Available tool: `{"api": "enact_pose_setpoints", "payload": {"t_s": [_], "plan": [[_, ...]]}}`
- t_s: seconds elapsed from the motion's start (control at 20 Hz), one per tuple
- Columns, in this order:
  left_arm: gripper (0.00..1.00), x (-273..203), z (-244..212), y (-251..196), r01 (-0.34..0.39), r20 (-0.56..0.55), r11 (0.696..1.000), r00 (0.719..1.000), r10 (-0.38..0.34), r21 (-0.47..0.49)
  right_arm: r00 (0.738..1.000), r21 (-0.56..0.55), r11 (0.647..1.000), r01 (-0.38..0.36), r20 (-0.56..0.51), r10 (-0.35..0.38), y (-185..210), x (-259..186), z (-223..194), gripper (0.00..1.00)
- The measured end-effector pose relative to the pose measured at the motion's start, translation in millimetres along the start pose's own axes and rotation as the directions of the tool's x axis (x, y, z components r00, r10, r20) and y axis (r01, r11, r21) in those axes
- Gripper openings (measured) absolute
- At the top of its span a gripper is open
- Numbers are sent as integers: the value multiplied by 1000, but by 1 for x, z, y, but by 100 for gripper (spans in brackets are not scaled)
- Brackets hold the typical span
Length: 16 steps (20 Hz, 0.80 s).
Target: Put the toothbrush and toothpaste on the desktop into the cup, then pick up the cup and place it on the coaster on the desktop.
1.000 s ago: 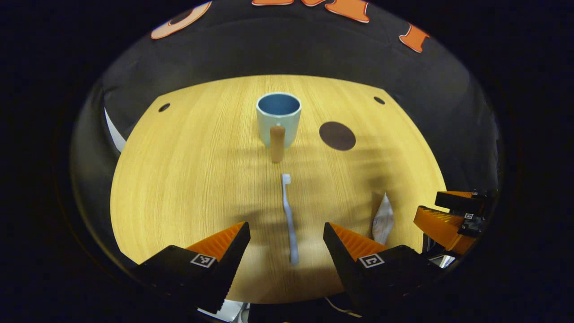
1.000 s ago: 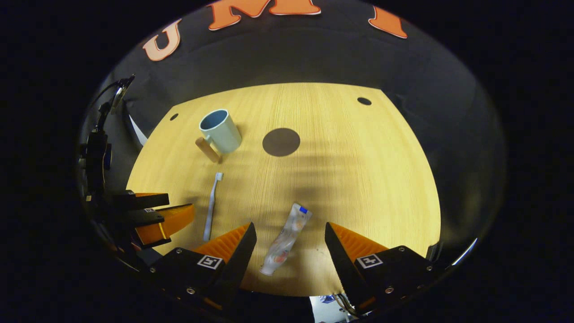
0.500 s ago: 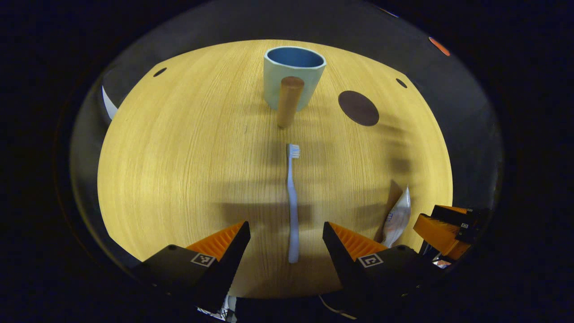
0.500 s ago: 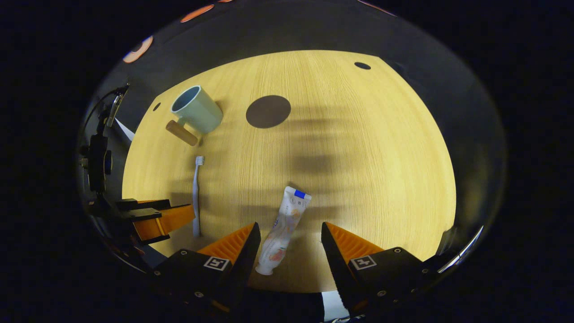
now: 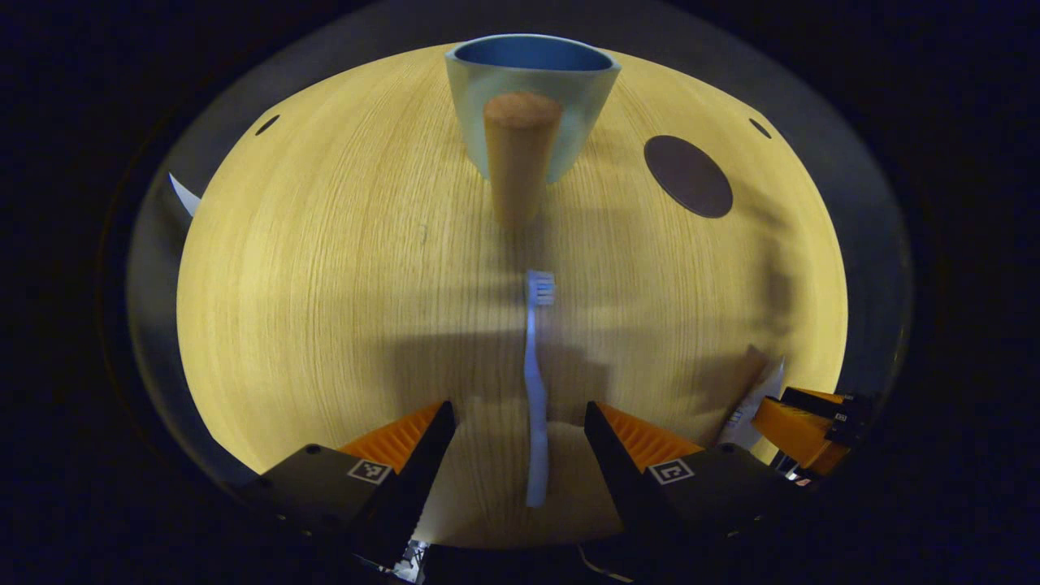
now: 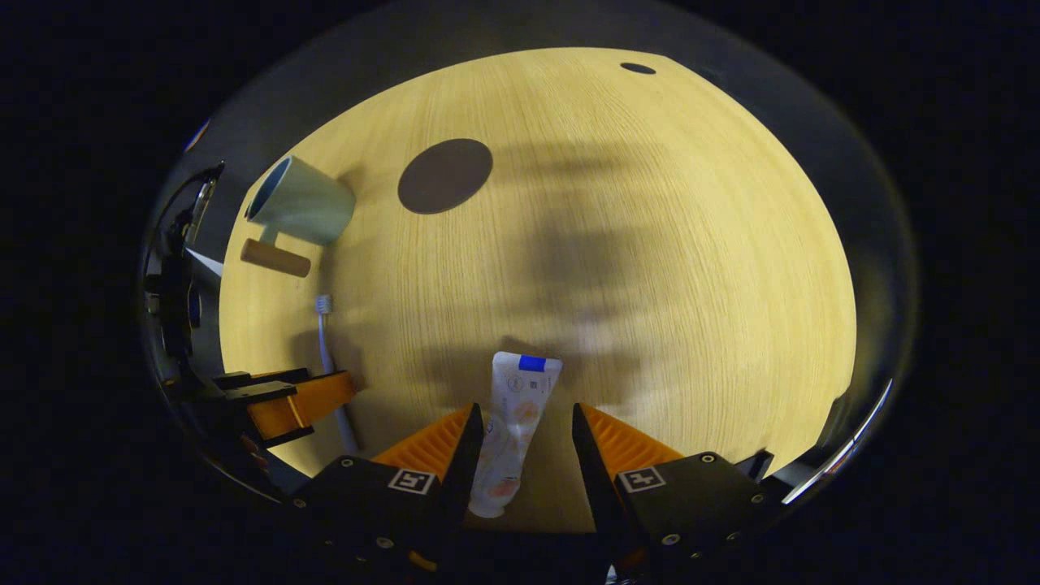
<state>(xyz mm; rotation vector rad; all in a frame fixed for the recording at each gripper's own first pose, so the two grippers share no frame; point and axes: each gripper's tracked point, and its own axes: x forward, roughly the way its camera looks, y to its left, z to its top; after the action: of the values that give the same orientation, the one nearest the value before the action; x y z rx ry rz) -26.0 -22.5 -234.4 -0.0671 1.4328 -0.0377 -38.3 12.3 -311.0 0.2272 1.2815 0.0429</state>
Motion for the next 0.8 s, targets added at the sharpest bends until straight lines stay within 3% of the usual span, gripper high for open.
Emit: {"api": "enact_pose_setpoints", "payload": {"t_s": [0.2,0.25,0.4,0.45,0.5,0.6,0.65,0.8], "plan": [[93,-6,32,7,-11,-26,1000,1000,11,-19,998,12,1000,-3,-59,4,2,3,-7,65],[82,-7,42,10,-15,-28,1000,999,15,-23,997,15,1000,0,-71,1,2,4,-8,64],[73,0,47,-5,-33,-40,999,999,32,-25,996,20,1000,6,-87,-5,3,7,-9,45],[58,-7,60,3,-37,-41,999,999,36,-28,996,26,1000,-2,-93,4,5,9,-10,42],[50,-6,66,3,-37,-37,999,999,36,-38,995,36,999,-9,-97,12,7,10,-11,34],[31,-8,64,8,-28,-21,999,999,27,-43,994,61,998,-26,-104,32,11,12,-11,35],[12,-8,52,12,-21,-15,999,1000,20,-35,994,76,996,-39,-103,47,13,14,-11,34],[8,-9,50,14,-1,9,999,1000,1,-35,991,109,992,-71,-104,82,21,18,-13,24]]}}
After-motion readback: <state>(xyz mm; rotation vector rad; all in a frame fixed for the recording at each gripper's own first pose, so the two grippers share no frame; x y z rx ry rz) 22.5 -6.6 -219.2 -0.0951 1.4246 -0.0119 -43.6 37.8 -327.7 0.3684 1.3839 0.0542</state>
